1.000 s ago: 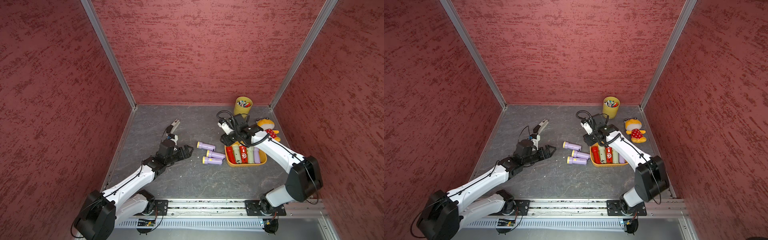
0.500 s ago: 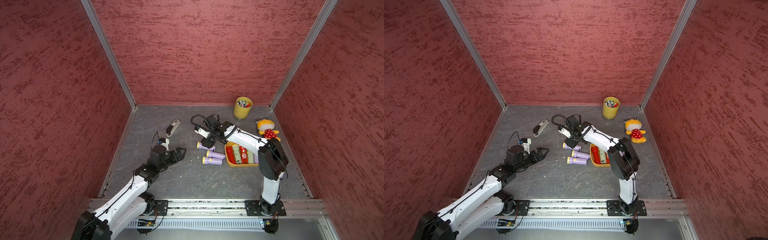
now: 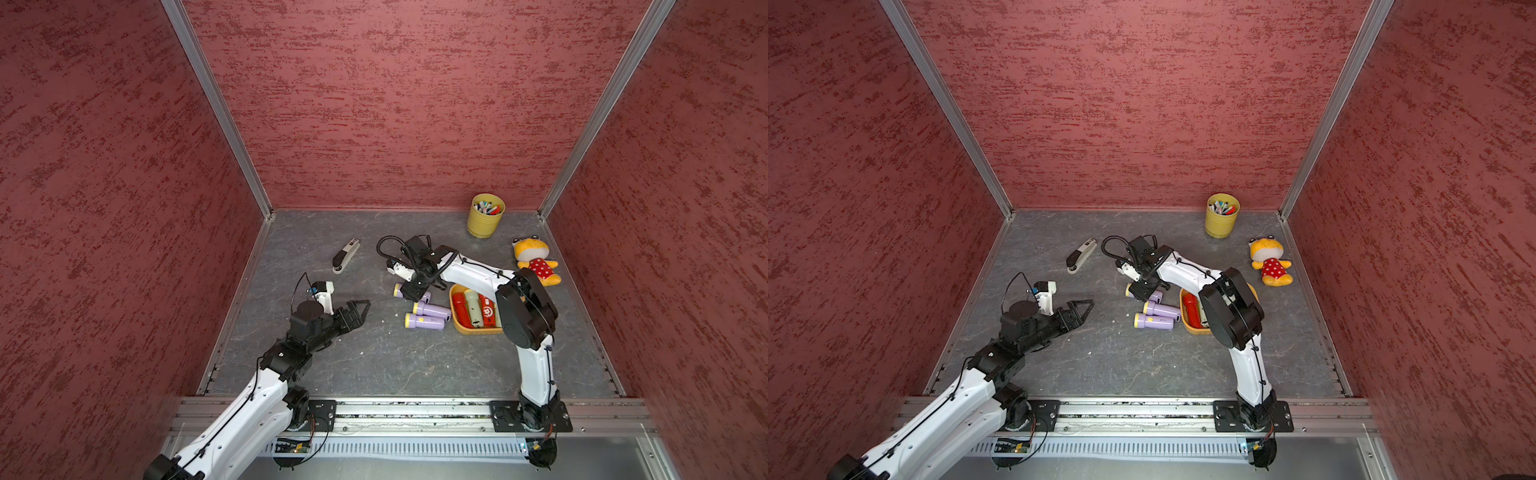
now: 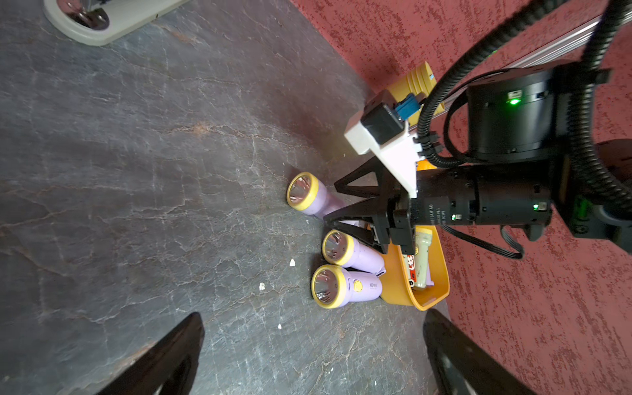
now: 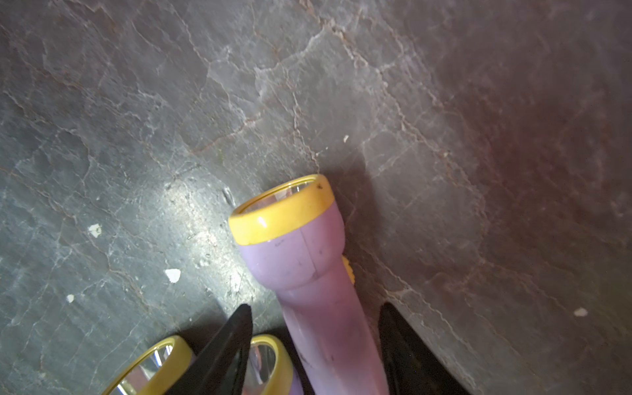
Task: Put the flashlights into the storage boxes
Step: Pick up the flashlight from the center of the board.
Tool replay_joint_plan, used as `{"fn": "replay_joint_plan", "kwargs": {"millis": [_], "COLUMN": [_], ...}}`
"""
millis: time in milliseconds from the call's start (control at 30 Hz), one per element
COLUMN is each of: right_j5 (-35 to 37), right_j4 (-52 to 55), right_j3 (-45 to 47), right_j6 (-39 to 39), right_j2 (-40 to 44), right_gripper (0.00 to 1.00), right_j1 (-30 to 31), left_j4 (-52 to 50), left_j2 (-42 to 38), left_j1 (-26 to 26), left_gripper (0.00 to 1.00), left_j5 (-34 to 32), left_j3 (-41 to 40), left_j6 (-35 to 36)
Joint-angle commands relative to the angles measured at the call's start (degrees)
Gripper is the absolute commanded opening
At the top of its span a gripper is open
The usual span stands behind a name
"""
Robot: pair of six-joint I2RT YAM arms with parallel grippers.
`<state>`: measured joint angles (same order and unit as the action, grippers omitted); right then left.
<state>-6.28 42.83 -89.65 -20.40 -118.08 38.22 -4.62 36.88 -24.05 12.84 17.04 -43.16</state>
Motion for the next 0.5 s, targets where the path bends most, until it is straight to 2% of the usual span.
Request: {"fn": "replay_joint_plan", "kwargs": {"millis": [0,167,267,367,467], "right_j5": [-0.7,0.1,0.7,1.4,1.5], "right_j4": [0.0,-0.4,-0.9,-1.3,-1.1], "right_j3": [-1.9,-1.7,-1.6,-1.8,-2.5], "right_j6": [-0.8,-0.8,-0.8,-0.9,-0.9], "right_j2": [-1.0,-1.6,-2.0,-2.6,-3.5], "right_gripper": [0.61,0.57,0.54,0.46,0.45], "right_j1": [0.5,0.6,0.7,0.8,0.9], "left_j4": [-0.4,-15.0,-16.4,-16.1,-16.1], "left_j2": [-1.9,-3.1,-2.9,-1.9,-1.2], "left_j1": [0.3,0.6,1.6,2.2,2.5], "left_gripper": [1.0,1.0,1.0,1.0,1.0], "left_j5": [-1.1,-10.0,-9.7,-9.1,-9.3], "left_j3": [-0.7,5.9,7.9,8.6,9.1], "left_j6": [-1.2,-2.1,-1.2,-1.2,-1.2]}}
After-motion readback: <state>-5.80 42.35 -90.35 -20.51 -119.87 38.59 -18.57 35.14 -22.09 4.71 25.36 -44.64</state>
